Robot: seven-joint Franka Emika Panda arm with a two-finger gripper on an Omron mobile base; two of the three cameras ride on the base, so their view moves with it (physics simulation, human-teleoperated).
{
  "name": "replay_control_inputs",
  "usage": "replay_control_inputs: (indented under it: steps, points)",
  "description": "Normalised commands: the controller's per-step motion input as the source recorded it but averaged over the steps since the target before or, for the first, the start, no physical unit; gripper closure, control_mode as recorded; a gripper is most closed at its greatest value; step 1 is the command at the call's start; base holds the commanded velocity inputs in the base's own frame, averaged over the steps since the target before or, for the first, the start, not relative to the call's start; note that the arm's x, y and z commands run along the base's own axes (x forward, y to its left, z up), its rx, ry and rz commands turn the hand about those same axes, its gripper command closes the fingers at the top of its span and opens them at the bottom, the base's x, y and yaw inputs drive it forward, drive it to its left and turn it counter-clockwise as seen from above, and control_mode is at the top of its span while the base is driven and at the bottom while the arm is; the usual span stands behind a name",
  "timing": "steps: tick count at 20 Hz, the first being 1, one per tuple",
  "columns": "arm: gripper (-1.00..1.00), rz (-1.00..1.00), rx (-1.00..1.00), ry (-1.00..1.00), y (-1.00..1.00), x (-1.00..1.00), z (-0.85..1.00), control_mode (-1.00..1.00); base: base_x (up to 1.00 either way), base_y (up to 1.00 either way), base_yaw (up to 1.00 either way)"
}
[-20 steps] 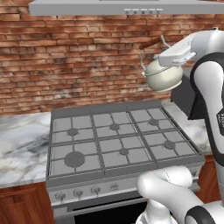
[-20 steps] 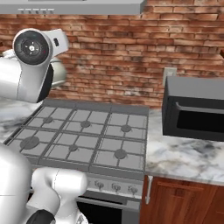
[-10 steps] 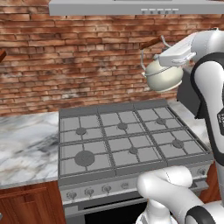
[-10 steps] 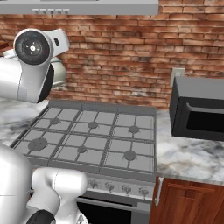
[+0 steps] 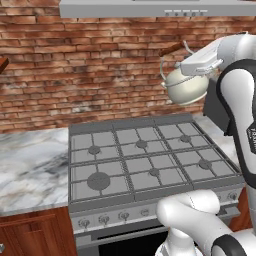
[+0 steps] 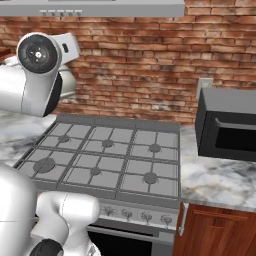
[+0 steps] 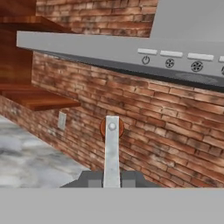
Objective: Pick the kettle from the cabinet and place it on a stove burner. Then pick the pot from the counter and place it on another stove burner. Finally, turn both burners on.
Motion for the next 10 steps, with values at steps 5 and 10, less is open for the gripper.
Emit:
replay_control_inputs:
  steps: [5, 10]
  points:
    - [1.0, 0.09, 0.01, 0.0, 0.08, 0.26, -0.03, -1.0, 0.0, 0.0, 0.0]
    - [1.0, 0.19, 0.02, 0.0, 0.08, 0.08, -0.06, -1.0, 0.0, 0.0, 0.0]
